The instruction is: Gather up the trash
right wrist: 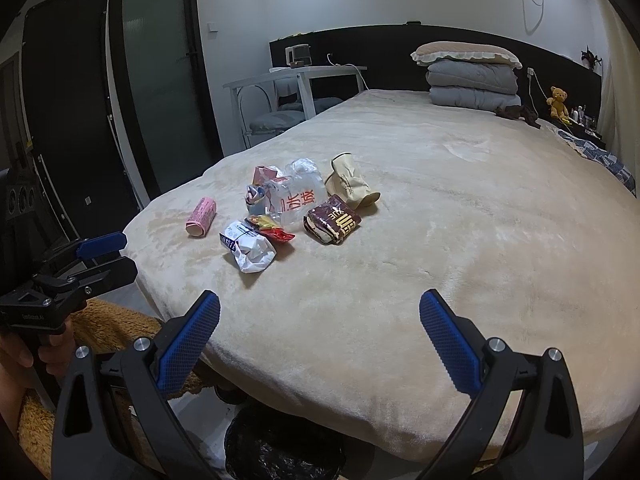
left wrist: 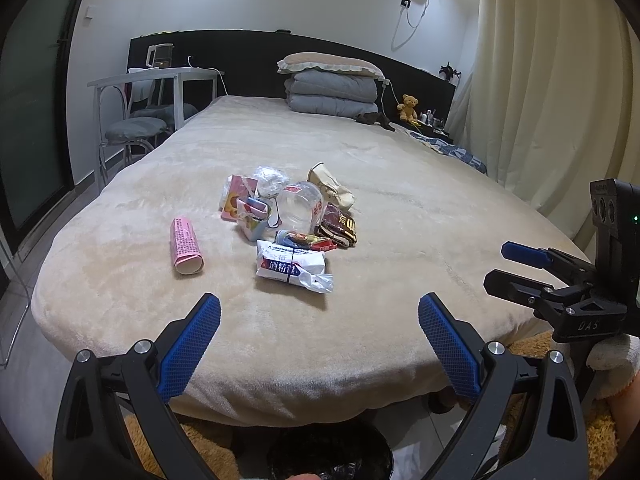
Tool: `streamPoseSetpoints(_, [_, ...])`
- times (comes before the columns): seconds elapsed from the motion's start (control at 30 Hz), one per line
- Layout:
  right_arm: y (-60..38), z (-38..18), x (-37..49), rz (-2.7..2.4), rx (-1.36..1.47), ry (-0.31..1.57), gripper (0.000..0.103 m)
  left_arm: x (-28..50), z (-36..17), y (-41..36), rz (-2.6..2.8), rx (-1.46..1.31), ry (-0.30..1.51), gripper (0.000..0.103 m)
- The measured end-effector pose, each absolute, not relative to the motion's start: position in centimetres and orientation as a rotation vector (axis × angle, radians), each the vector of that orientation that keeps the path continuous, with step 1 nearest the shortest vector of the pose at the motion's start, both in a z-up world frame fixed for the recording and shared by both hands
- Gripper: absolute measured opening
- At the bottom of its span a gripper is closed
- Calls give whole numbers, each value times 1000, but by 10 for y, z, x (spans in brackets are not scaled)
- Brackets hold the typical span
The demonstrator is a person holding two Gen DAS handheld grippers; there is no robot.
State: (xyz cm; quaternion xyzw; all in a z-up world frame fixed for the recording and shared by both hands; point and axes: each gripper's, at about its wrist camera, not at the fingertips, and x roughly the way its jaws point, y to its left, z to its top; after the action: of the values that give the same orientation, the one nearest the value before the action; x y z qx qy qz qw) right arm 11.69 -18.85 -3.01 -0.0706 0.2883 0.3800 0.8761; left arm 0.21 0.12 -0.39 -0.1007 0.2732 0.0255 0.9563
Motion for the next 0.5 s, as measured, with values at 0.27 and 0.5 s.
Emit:
streamPoseSetpoints(0.27, [-187, -30, 115, 788, -162, 599, 99, 2, -4, 1, 52, -204, 555, 96])
streamPoseSetpoints(0.5, [-185, -30, 114, 792, -165, 594, 99, 3, -4, 0, 54, -204, 561, 96])
